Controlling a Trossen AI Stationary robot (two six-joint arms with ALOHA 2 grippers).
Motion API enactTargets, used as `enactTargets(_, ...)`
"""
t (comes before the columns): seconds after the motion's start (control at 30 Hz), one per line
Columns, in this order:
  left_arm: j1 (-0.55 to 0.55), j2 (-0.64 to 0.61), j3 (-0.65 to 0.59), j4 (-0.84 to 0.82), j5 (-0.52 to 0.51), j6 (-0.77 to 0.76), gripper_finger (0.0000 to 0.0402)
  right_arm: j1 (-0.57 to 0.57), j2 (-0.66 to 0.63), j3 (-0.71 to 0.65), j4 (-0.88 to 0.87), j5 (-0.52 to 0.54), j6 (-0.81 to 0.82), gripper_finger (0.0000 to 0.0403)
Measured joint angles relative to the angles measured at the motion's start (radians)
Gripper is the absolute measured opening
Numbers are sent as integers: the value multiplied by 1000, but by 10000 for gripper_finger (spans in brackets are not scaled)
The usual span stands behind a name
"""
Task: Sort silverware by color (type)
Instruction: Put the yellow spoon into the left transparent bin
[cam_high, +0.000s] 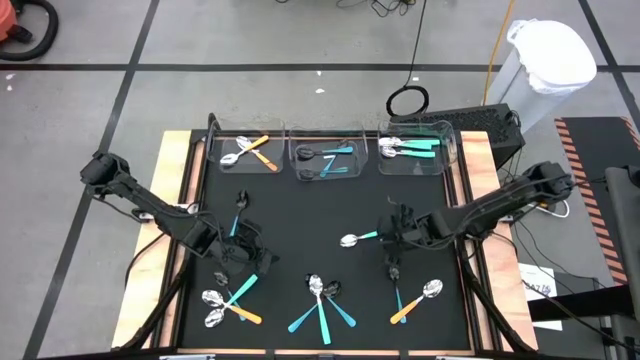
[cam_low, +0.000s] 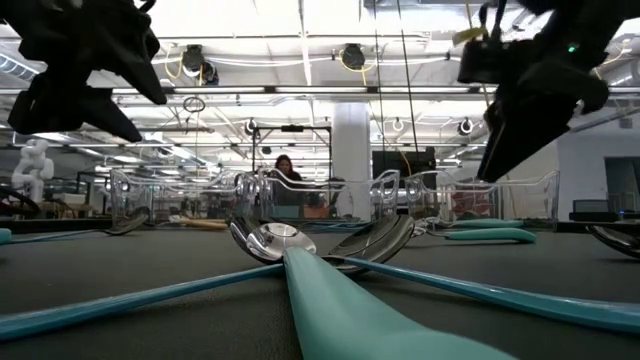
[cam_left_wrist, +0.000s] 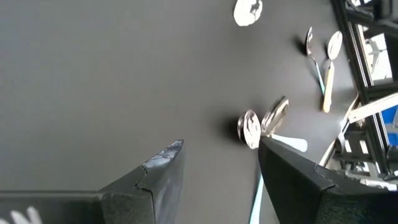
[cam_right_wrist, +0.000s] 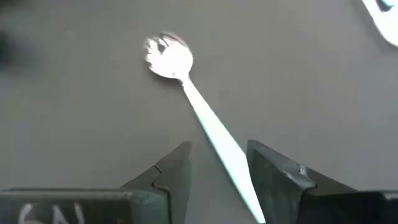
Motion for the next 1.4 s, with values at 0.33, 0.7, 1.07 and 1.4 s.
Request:
enactTargets(0.33,46,-75,58,-125,48,27,205,-200,-19,166,-2,-152,-76,180)
enactTargets(0.7,76,-167,164,-764,57,-59,205,-267,-15,235,12,-157,22,174)
enactTargets(1.07,268,-163,-6,-774,108,-42,205,-266,2,236,116,-163,155,174)
enactTargets(1.4,362,-164,-77,-487,260,187,205,-195,2,236,108,-236,229,173)
